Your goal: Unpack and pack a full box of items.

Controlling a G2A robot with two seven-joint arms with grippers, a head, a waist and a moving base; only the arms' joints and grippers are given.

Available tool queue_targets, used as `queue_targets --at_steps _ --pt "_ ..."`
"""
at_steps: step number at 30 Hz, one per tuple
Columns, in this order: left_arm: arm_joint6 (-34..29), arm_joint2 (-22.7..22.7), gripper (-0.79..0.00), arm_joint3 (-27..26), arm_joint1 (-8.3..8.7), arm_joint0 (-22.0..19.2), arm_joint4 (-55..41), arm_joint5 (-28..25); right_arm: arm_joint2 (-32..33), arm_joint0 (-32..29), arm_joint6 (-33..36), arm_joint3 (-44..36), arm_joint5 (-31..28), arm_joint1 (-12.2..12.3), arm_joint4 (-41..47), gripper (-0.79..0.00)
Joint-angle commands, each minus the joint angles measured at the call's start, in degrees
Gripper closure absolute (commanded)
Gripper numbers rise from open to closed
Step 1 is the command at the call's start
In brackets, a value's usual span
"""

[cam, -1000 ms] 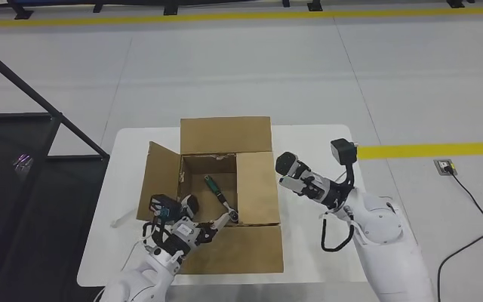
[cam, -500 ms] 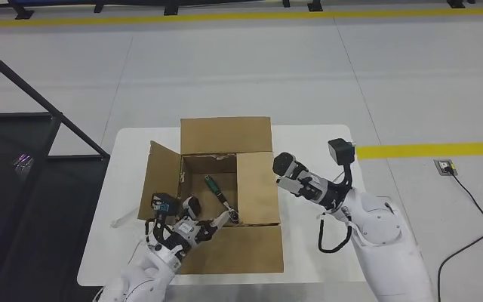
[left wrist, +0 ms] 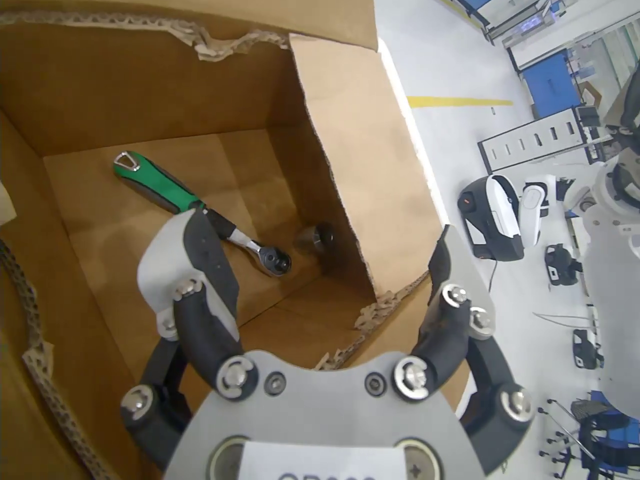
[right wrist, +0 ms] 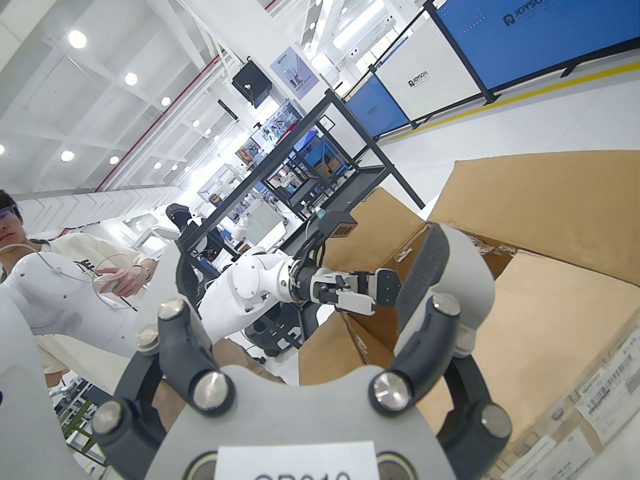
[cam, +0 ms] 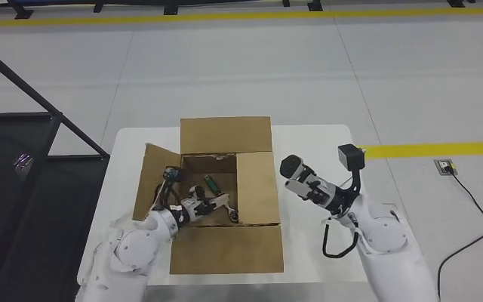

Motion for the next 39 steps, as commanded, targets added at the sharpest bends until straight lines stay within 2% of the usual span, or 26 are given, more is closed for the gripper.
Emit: queue_targets --at_steps 1,5,9,15,20,24,32,39 --pt "-2.1 -1.6 -0.785 2.2 0.35 -0.2 -3.1 -2.3 0.4 -0.7 -0.5 -0.4 -0.1 0.2 0.1 -0.785" --pt "-5.0 -3.6 -0.785 5.8 0.85 -0.5 -9.6 -6.2 0.5 -1.5 -1.4 -1.2 -0.2 0.5 0.0 -0.785" --pt "-7.0 -4.1 -0.785 7.1 1.15 -0.4 -15.3 -8.9 0.0 -1.4 -2.0 -1.8 0.4 0.7 -0.3 -0.785" --pt "-10.1 -3.2 -0.785 6.1 1.44 -1.2 -21.8 -8.2 -1.0 -0.7 -2.9 -2.3 1.0 0.9 -0.8 -0.785" --pt "-10.5 0.1 -0.785 6.3 1.32 -3.8 -21.8 -4.4 -1.2 -0.8 -3.3 -2.5 0.9 1.2 -0.9 -0.785" --pt "-11.6 4.4 -0.785 10.0 0.77 -7.4 -24.9 -3.2 -0.4 -1.9 -3.9 -3.2 0.4 1.6 -0.8 -0.785" --pt "-10.7 11.6 -0.785 20.0 -0.57 -14.0 -28.2 -4.8 1.4 -4.6 -4.8 -5.4 0.4 2.3 -0.7 -0.785" --pt "-9.7 15.1 -0.785 25.2 -1.50 -16.7 -32.3 -8.9 2.1 -5.5 -5.1 -7.0 1.1 2.9 -0.7 -0.785"
